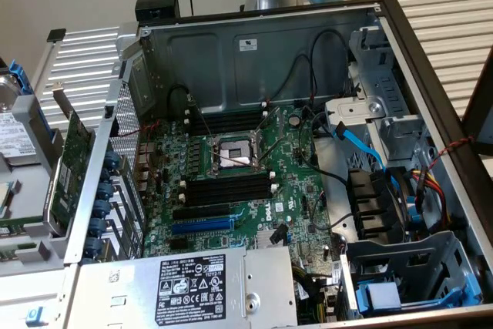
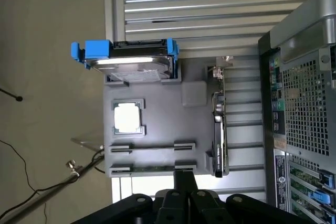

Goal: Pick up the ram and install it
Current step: 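Reach for the ram, then pick up the ram and move it above insertion slot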

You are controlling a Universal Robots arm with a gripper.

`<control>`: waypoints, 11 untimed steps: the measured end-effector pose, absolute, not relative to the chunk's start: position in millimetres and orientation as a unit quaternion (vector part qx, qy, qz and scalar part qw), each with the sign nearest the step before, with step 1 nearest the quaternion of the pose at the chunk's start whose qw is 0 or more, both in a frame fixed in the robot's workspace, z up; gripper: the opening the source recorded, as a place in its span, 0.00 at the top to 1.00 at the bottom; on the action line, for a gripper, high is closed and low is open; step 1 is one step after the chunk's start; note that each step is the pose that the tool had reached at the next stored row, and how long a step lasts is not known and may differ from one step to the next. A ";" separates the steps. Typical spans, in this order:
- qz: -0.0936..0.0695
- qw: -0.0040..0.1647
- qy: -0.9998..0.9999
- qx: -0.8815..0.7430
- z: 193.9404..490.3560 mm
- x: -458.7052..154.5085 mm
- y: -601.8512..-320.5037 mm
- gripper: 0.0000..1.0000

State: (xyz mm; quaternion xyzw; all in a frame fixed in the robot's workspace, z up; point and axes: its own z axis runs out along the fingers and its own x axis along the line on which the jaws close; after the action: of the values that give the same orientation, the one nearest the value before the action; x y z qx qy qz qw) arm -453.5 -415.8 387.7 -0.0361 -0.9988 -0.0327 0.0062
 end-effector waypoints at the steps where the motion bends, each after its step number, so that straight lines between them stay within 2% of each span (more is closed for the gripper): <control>1: -0.033 0.007 -0.999 -0.036 387.7 -453.7 -415.8 0.89; 11: -0.033 0.008 -0.999 -0.036 387.7 -454.2 -415.8 0.89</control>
State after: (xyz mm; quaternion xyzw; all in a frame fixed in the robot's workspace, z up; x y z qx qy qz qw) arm -454.2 -415.8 387.7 -0.0362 -0.9988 -0.0326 0.0075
